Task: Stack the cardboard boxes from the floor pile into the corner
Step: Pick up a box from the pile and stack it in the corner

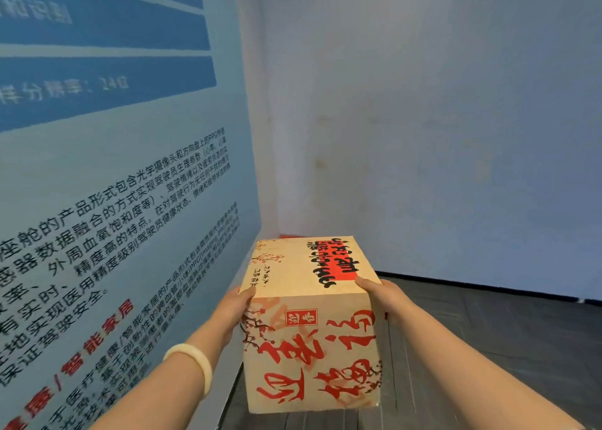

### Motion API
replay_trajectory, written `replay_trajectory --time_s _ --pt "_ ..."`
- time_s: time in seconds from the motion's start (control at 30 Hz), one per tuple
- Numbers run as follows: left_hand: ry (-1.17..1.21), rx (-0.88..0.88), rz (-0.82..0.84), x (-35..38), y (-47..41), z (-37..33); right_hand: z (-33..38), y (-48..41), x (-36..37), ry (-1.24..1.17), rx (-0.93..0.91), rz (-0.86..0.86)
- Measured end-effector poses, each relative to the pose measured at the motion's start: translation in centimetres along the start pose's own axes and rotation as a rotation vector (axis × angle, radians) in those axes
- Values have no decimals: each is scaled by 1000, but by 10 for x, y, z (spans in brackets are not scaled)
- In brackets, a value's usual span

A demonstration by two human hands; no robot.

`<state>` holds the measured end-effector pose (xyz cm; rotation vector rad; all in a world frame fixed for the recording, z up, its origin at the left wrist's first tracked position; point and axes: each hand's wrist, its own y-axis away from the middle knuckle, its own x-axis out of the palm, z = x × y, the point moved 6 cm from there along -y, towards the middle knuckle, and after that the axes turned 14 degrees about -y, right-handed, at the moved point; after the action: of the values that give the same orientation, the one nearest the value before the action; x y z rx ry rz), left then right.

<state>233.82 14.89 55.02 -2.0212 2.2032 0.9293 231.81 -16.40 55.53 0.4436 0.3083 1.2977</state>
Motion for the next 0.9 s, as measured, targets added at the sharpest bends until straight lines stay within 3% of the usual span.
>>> replay_trajectory --time_s 0.47,0.9 --pt "27 40 -3 4 -234 -107 116 -213 12 -44 16 2" --pt "-28 42 145 -28 -491 -173 189 -422 79 3 8 -119"
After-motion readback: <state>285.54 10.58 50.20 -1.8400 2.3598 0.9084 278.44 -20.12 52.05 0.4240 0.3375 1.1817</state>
